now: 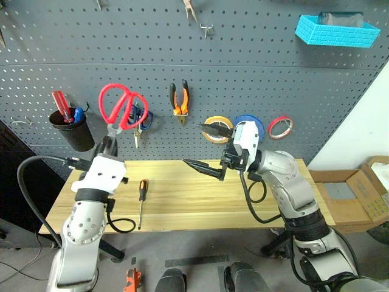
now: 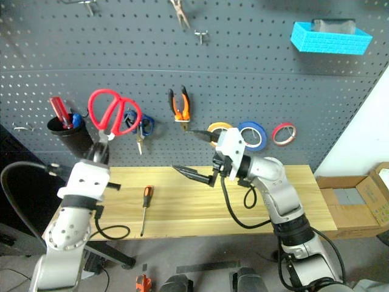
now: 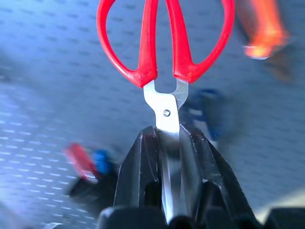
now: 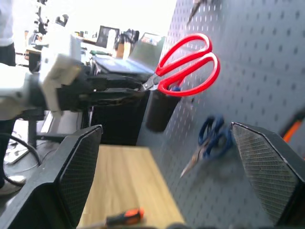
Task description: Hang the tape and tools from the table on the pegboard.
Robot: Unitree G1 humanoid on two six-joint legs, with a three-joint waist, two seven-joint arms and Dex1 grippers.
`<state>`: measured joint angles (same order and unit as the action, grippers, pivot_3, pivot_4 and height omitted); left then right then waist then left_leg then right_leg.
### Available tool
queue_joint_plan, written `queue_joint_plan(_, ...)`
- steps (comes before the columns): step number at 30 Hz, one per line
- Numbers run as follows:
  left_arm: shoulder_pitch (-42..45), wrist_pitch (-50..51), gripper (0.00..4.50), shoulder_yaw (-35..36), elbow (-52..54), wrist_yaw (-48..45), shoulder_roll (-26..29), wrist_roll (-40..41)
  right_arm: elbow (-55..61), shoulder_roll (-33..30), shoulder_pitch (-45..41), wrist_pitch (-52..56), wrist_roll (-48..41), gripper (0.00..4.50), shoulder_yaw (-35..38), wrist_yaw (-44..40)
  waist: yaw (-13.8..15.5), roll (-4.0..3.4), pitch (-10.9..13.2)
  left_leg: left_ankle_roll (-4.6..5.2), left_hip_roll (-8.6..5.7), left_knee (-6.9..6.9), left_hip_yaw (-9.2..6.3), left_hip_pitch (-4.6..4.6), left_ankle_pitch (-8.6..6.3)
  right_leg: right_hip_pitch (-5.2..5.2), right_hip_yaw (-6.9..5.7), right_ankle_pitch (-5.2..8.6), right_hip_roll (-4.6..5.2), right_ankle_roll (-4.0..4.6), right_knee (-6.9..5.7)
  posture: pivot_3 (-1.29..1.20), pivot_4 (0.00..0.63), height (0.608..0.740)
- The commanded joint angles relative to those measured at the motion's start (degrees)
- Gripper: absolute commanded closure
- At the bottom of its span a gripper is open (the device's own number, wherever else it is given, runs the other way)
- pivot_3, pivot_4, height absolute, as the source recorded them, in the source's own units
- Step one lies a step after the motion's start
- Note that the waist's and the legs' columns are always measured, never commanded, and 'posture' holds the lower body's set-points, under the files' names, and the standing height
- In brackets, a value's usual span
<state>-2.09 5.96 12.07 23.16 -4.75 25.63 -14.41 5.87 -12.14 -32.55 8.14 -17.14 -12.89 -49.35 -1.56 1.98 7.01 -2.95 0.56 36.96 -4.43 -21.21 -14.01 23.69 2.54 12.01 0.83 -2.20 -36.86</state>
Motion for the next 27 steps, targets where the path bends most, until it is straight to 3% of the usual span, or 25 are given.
queue_joint_plan(1, 5.9, 0.3, 4.24, 0.1, -5.8, -3.3, 1.3, 3.3, -1.5, 1.7, -2.5, 0.0, -0.3, 0.00, 0.7, 1.6, 0.1, 0.05, 0.0, 0.00, 0.00, -0.01, 0.00, 0.21, 0.00, -0.21, -0.01, 0.05, 0.00, 0.08, 0.01, 0.07, 0.023, 0.740)
queue_joint_plan(4, 9.4, 1.4, 4.24, -0.3, -10.3, -5.5, 0.9, 5.6, -3.1, 2.0, -3.3, 0.0, 0.5, 0.00, 0.4, 1.9, 0.1, 0.08, -0.1, 0.00, 0.03, 0.00, -0.01, 0.43, 0.00, -0.40, -0.02, 0.21, -0.03, 0.35, -0.02, 0.06, 0.028, 0.740)
queue_joint_plan(9, 11.5, 1.3, 4.24, -0.5, -14.7, -6.5, -0.6, 8.6, -4.1, 2.5, -3.7, -0.2, 1.3, 0.00, 0.7, 3.6, 0.0, 0.08, -0.2, 0.00, 0.04, -0.08, -0.01, 0.43, -0.01, -0.38, 0.00, 0.06, -0.04, 0.10, -0.03, 0.04, 0.038, 0.740)
queue_joint_plan(27, 12.7, 7.9, 4.24, -2.3, -18.3, -7.3, -4.0, 11.8, -2.1, 1.8, -3.0, 0.8, 2.2, 0.00, 0.3, 4.5, -0.2, 0.04, -0.1, 0.00, 0.08, -0.10, -0.02, 0.42, -0.01, -0.34, 0.00, 0.08, -0.08, 0.13, -0.06, 0.00, 0.069, 0.740)
